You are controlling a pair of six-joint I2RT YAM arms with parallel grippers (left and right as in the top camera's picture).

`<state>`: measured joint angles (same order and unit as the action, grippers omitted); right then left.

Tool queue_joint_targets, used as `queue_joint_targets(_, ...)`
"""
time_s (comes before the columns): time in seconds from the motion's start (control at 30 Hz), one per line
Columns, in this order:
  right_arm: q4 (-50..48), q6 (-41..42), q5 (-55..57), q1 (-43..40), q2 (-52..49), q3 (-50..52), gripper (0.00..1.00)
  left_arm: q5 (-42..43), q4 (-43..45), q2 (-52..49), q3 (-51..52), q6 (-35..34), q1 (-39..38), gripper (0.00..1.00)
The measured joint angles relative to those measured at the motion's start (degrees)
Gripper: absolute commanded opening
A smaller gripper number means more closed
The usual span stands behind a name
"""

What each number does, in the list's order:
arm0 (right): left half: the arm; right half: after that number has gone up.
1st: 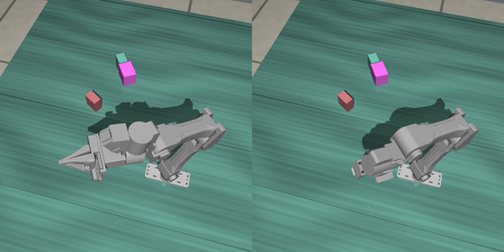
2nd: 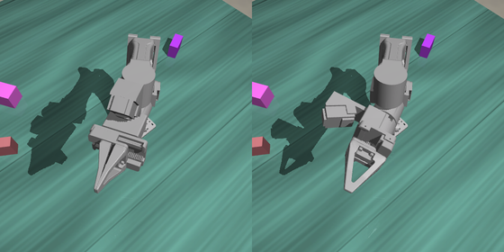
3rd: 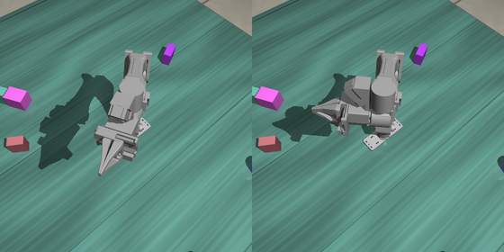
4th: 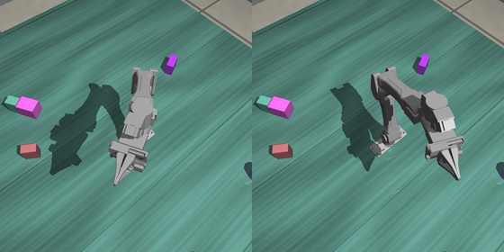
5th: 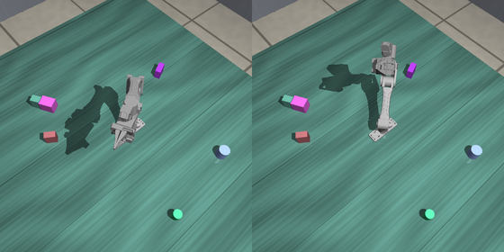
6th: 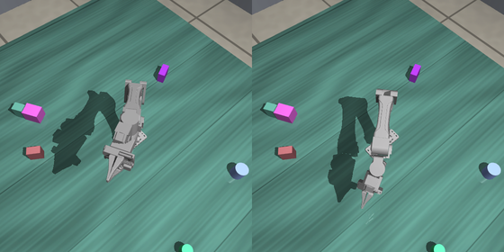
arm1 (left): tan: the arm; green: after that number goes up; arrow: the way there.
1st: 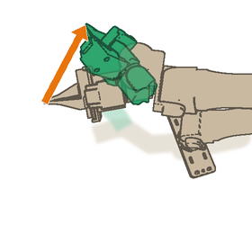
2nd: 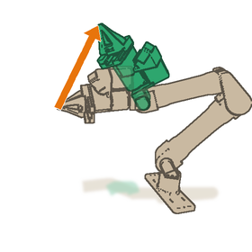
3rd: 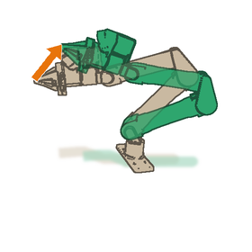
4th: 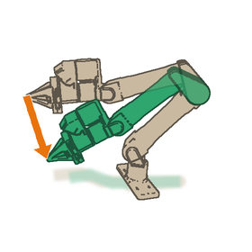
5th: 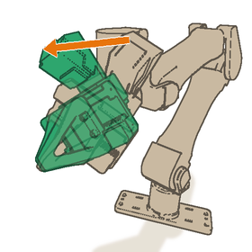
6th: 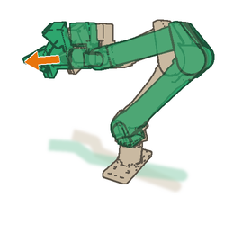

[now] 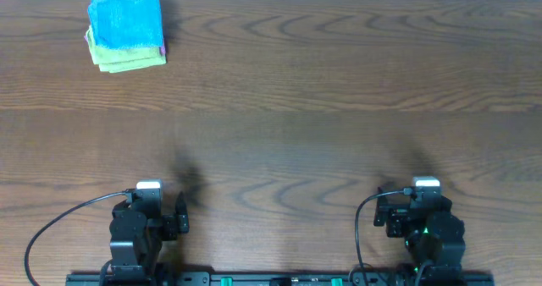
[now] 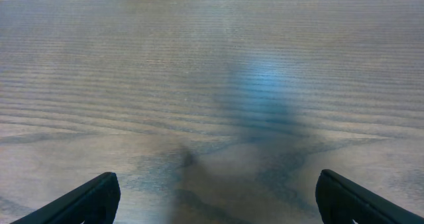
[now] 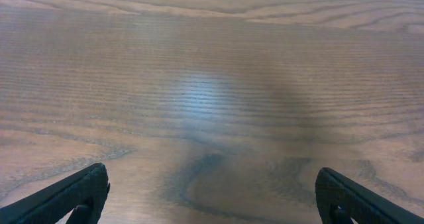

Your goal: Fold the cloth

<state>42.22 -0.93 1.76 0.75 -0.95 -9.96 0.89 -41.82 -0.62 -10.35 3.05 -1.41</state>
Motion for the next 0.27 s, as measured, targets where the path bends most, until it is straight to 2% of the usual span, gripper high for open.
queue_joint_targets(0.27,-0.02,0.02,-0.02,0.0,0.0,0.0,0.99,0.0,0.0,0.0,0.0,0.0,0.0,0.95)
